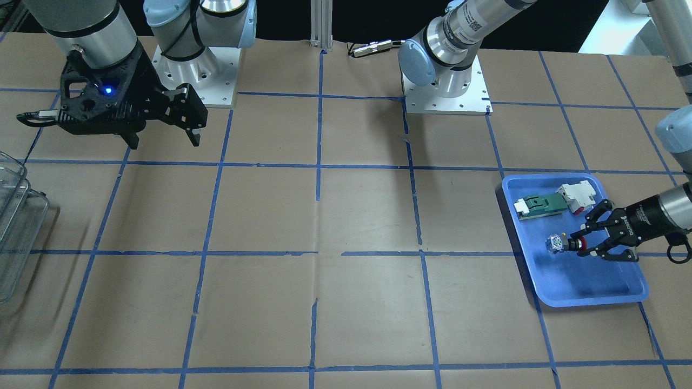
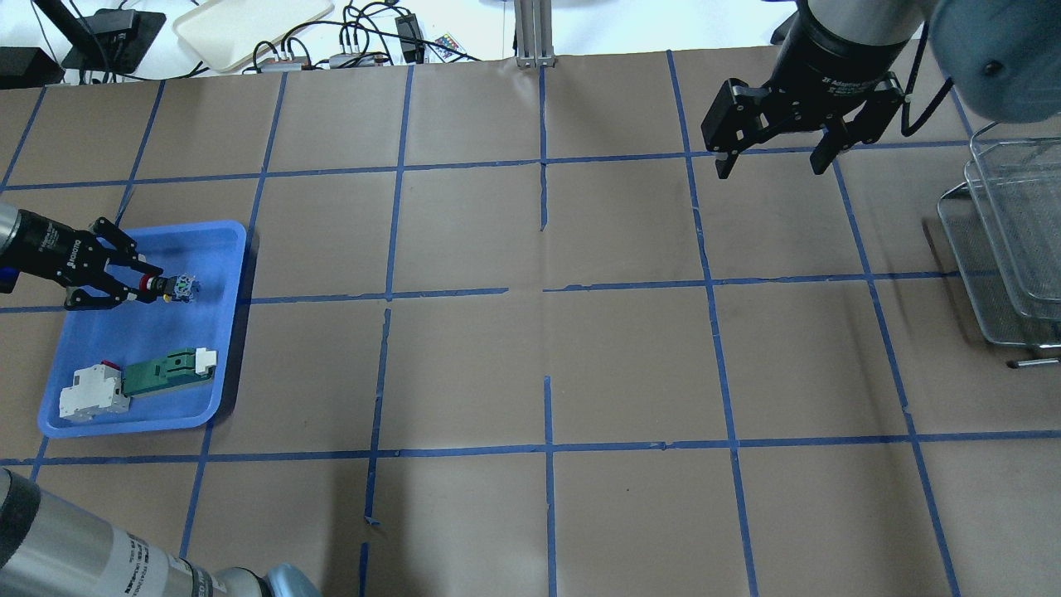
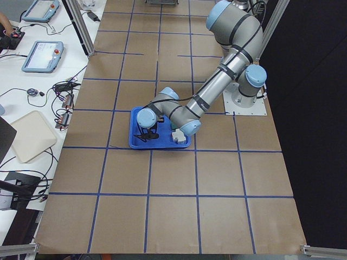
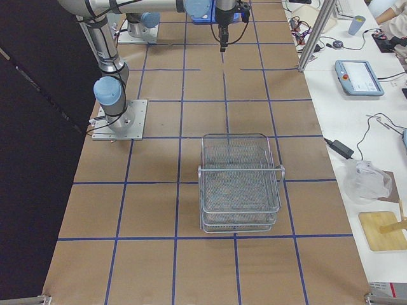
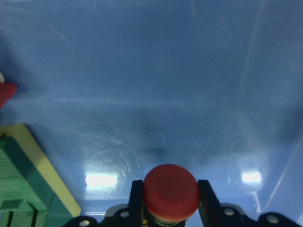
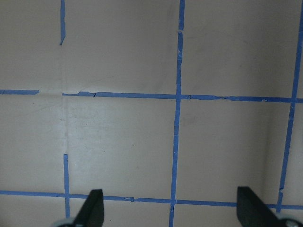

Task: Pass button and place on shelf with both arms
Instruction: 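Lift the button with left gripper while the right gripper approaches it, then close the right gripper on the button's red cap beside the left gripper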

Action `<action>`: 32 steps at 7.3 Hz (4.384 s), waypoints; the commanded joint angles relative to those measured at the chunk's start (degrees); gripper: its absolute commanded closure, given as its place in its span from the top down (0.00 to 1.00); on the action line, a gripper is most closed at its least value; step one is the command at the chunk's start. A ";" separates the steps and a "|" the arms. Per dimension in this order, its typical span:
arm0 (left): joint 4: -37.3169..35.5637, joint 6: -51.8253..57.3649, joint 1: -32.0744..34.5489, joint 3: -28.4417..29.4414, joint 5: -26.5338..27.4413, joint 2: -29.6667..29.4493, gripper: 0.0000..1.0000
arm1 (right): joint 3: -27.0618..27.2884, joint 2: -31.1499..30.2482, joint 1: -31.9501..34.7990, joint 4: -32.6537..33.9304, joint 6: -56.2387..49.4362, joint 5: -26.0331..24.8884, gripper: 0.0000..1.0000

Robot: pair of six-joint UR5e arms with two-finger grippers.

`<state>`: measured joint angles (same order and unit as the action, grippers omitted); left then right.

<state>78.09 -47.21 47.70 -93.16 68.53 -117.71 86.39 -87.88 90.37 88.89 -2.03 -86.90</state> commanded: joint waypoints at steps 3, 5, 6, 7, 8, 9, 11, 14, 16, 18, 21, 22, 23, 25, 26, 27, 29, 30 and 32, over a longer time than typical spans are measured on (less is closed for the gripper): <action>4.18 -11.30 12.37 -0.52 -5.85 11.51 0.00 | -0.16 -0.01 0.07 0.32 -3.32 2.77 1.00; 4.18 -21.30 22.47 -0.88 -8.56 14.69 0.00 | -0.25 -0.01 1.90 0.67 -7.69 6.12 1.00; 3.83 -27.69 27.92 -0.79 -10.85 15.48 0.00 | -0.17 -0.01 2.18 0.58 -12.95 6.22 1.00; 3.05 -34.81 33.02 -0.27 -10.87 16.19 0.00 | -0.16 -0.27 2.35 0.50 -16.22 6.39 1.00; 2.69 -37.49 37.07 -0.35 -10.87 17.15 0.00 | -0.16 -0.71 3.14 0.49 -18.34 7.87 1.00; 2.51 -41.17 39.72 -0.53 -11.05 17.77 0.00 | -0.16 -0.80 3.93 0.93 -24.63 11.28 1.00; 0.07 -48.20 45.61 -0.62 -11.66 19.09 0.00 | 0.01 -2.29 3.67 0.76 -38.50 11.49 1.00; -2.50 -55.15 50.89 -0.79 -13.32 20.85 0.00 | 0.89 -4.22 4.02 0.32 -59.22 12.62 1.00; -5.64 -60.60 54.68 -0.70 -13.42 21.38 0.00 | 3.43 -4.23 4.02 0.23 -68.95 15.53 1.00; -7.25 -62.65 55.48 -0.71 -14.29 21.47 0.00 | 3.62 -4.23 3.67 -0.03 -78.73 19.55 1.00; -7.33 -62.83 55.48 -0.71 -15.44 21.56 0.00 | 4.05 -4.31 2.97 0.58 -84.73 19.49 1.00; -7.33 -62.83 55.48 -0.62 -15.44 21.73 0.00 | 4.05 -4.32 3.06 0.23 -83.24 19.75 1.00; -7.33 -62.74 55.48 -0.70 -15.44 21.91 0.00 | 4.14 -4.49 3.41 0.75 -79.14 20.01 1.00; -7.33 -62.83 55.48 -0.79 -15.53 21.91 0.00 | 4.23 -4.14 3.58 0.93 -78.22 21.50 1.00; -7.33 -62.83 55.48 -0.53 -15.53 22.00 0.00 | 4.23 -3.44 3.58 0.85 -78.22 21.69 1.00; -7.33 -62.91 55.48 -0.53 -15.53 22.00 0.00 | 4.23 -3.09 3.58 0.93 -78.04 21.77 1.00; -7.33 -62.92 55.48 -0.44 -15.53 22.17 0.00 | 4.23 -2.21 3.76 2.24 -77.87 22.21 1.00; -7.33 -63.09 55.48 -0.53 -15.53 22.26 0.00 | 4.23 -2.12 3.76 2.25 -77.87 23.00 1.00; -7.33 -63.09 55.48 -0.62 -15.53 22.35 0.00 | 4.32 -2.12 3.85 2.17 -77.34 23.18 0.99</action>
<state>70.75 -110.28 103.18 -93.70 53.00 -95.41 90.64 -90.05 94.18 91.06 -79.77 -63.94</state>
